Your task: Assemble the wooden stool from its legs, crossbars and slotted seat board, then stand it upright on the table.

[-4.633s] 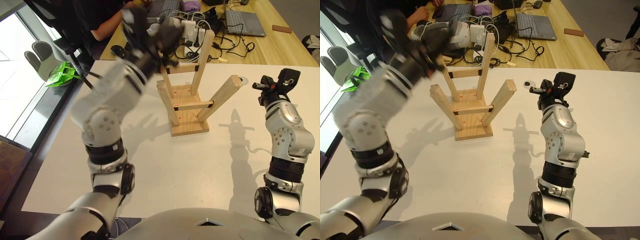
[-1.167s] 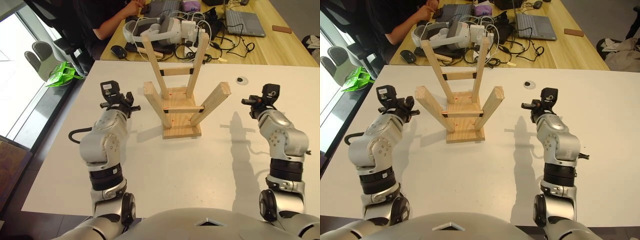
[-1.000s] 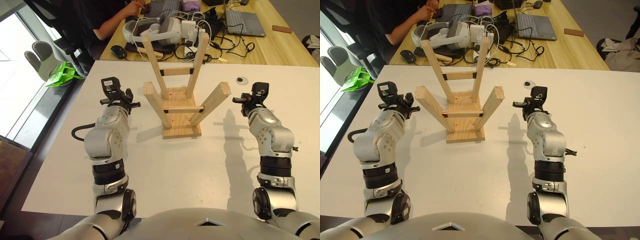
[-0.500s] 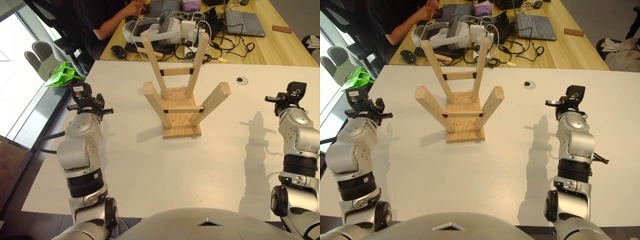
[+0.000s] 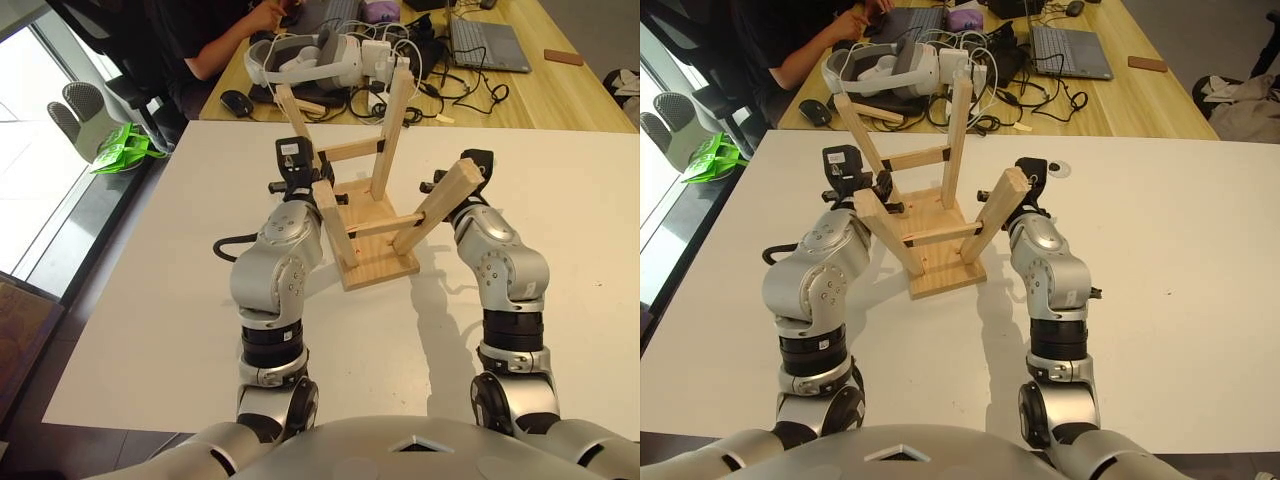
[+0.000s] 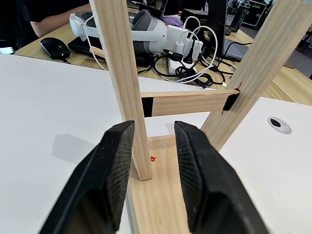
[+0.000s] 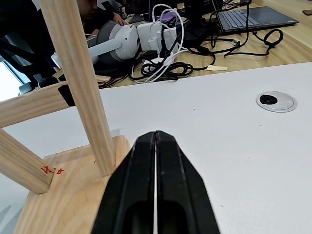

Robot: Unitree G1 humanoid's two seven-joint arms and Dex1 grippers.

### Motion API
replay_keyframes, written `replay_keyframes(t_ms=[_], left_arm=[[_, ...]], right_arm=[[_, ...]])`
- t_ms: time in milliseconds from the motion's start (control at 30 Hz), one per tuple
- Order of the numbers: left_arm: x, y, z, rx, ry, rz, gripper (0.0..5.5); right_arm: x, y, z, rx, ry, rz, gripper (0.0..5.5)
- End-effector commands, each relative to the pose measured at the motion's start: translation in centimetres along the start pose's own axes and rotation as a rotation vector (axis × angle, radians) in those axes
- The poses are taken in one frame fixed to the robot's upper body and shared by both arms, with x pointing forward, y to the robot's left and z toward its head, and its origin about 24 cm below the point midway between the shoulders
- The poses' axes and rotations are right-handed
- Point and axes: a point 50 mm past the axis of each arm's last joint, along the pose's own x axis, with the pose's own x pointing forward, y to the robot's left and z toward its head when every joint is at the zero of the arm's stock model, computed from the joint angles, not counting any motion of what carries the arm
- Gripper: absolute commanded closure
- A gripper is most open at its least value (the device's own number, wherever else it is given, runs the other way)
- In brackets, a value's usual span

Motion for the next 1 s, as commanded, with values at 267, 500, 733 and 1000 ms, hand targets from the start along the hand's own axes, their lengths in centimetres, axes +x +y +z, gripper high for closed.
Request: replay_keyframes(t_ms=[267,500,733,1000], left_arm=[[-0.5,5.9,-0.9,-0.087,0.025,0.221,3.97],[-3.3,2.7,-2.1,-1.121,-0.093,0.167,3.97],[-7.0,6.7,-4.0,-1.553,-0.156,0.31,3.97],[-8.3,-0.9,-8.5,-1.213,0.602,0.228,3.97]], right_arm=[[-0.6,-4.1,-0.2,-0.02,0.033,-0.123,5.5],[-0.7,-3.8,-0.7,0.919,-0.077,-0.12,5.5],[-2.4,-7.3,0.6,1.199,-0.198,-0.143,5.5],[-1.7,-0.2,-0.4,1.186,0.1,0.012,5.5]])
